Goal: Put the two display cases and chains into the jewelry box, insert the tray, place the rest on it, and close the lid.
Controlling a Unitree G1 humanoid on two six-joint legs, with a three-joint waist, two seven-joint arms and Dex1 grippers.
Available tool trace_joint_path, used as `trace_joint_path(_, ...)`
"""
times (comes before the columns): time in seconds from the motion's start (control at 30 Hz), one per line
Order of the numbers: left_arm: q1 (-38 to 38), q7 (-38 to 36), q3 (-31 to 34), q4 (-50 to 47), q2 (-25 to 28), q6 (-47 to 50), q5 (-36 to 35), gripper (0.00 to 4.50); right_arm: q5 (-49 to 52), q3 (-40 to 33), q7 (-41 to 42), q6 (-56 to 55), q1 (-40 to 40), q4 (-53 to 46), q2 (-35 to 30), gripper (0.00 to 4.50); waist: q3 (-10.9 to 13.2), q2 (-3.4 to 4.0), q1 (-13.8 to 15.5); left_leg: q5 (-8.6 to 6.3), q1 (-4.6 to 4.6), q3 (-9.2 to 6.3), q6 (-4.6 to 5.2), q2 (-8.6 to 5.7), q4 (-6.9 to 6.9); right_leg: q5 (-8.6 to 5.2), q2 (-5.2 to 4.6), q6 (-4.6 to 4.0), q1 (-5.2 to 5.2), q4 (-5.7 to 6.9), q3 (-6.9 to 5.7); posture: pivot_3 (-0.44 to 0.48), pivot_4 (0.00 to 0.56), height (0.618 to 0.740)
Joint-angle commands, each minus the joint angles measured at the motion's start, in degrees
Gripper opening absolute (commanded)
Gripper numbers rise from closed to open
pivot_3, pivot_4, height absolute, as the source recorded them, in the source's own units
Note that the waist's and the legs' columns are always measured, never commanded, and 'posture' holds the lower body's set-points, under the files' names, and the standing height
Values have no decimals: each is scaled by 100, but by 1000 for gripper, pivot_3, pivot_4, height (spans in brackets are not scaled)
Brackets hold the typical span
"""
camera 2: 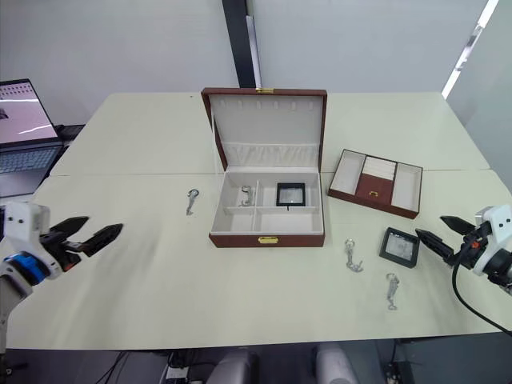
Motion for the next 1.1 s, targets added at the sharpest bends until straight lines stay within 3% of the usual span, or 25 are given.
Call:
trace_joint_path(0.03, 112, 180, 180, 18, -70, -309, 124, 4475, 31, -211, 37, -156, -112, 9, -37, 4500, 0, 0, 2, 0, 0, 0, 0, -1, 0, 0, -2, 0, 1, 0, 0, 0, 150, 740)
trace_joint_path(0.83, -289, 347, -45, 530, -47, -736, 306, 4475, -116, -220, -65, -619, -209, 469, 10, 4500, 0, 0, 1, 0, 0, 0, 0, -2, 0, 0, -3, 0, 0, 2, -2, 0, 150, 740)
trace_joint_path(1.1, -555, 557, -324, 348, -407, -637, 246, 4475, 263, 60, 131, -108, -146, -717, 122, 4500, -1, 1, -3, 0, 0, 0, 0, -2, 1, 1, -3, 1, 0, 4, -1, 0, 150, 740)
